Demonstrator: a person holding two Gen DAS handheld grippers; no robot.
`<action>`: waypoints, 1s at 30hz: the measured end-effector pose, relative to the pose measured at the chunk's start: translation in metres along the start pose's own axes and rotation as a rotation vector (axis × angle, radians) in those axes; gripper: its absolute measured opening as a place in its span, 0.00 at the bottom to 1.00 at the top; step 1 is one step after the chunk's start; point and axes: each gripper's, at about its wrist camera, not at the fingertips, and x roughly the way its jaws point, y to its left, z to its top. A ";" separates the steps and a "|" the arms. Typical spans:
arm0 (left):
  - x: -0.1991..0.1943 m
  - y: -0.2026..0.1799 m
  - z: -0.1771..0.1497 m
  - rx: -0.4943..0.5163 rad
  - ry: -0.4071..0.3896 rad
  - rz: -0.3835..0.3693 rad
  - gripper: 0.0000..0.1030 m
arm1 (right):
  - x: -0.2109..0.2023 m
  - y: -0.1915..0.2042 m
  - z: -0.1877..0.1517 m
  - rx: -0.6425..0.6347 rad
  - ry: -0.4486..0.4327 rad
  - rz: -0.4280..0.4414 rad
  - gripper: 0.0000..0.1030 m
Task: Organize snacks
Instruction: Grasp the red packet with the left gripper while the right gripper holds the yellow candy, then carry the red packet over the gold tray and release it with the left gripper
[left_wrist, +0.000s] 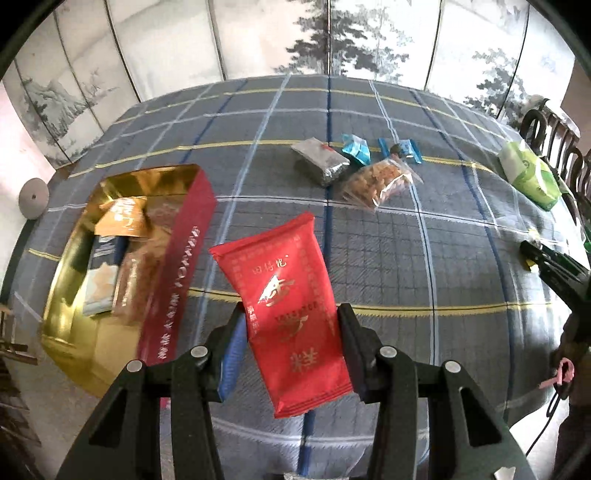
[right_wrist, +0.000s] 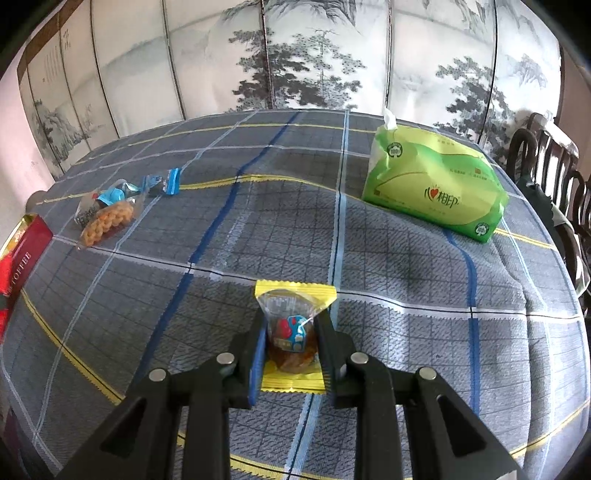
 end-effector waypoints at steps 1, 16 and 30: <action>-0.003 0.002 -0.001 0.000 -0.006 0.005 0.43 | 0.000 0.001 0.000 -0.004 0.001 -0.005 0.24; -0.028 0.055 -0.015 -0.060 -0.049 0.062 0.43 | 0.002 0.007 0.000 -0.023 0.002 -0.046 0.24; -0.032 0.099 -0.014 -0.120 -0.069 0.116 0.43 | 0.002 0.009 -0.001 -0.028 0.003 -0.055 0.24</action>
